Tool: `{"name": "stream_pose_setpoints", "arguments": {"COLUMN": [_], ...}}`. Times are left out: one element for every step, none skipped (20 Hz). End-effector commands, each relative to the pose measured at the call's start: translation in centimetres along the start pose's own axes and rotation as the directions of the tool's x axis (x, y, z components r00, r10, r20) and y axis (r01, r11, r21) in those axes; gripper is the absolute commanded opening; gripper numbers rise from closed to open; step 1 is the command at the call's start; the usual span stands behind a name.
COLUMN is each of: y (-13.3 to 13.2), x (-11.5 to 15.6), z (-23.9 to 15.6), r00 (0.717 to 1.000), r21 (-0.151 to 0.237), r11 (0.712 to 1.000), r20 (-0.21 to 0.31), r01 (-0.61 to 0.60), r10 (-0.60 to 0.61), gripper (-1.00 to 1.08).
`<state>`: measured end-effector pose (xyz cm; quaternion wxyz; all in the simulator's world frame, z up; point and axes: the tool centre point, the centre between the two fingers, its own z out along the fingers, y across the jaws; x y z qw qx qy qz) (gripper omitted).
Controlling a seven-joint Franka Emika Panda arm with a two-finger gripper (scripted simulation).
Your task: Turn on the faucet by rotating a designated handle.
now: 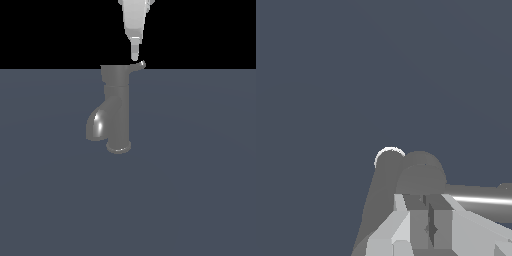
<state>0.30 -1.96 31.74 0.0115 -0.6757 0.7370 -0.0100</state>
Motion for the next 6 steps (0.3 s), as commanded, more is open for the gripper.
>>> {"name": "stream_pose_setpoints", "arguments": {"y": [-0.5, -0.8, -1.1, -1.3, -1.6, -1.6], "x": [1.6, 1.8, 2.1, 2.4, 2.7, 2.7], "z": [2.1, 2.1, 2.1, 2.1, 2.1, 2.1], "r00": [1.0, 1.0, 1.0, 0.999, 0.999, 0.999], "r21": [-0.032, -0.032, -0.031, -0.031, -0.03, -0.03], "r11": [0.999, 0.999, 0.999, 0.999, 0.999, 0.999], "r20": [-0.003, -0.003, -0.004, -0.004, -0.004, -0.004], "r01": [-0.023, -0.026, -0.03, -0.033, -0.036, -0.036], "r10": [0.023, 0.026, 0.029, 0.033, 0.036, 0.036], "gripper": [-1.0, -1.0, -1.0, -1.0, -1.0, -1.0]}}
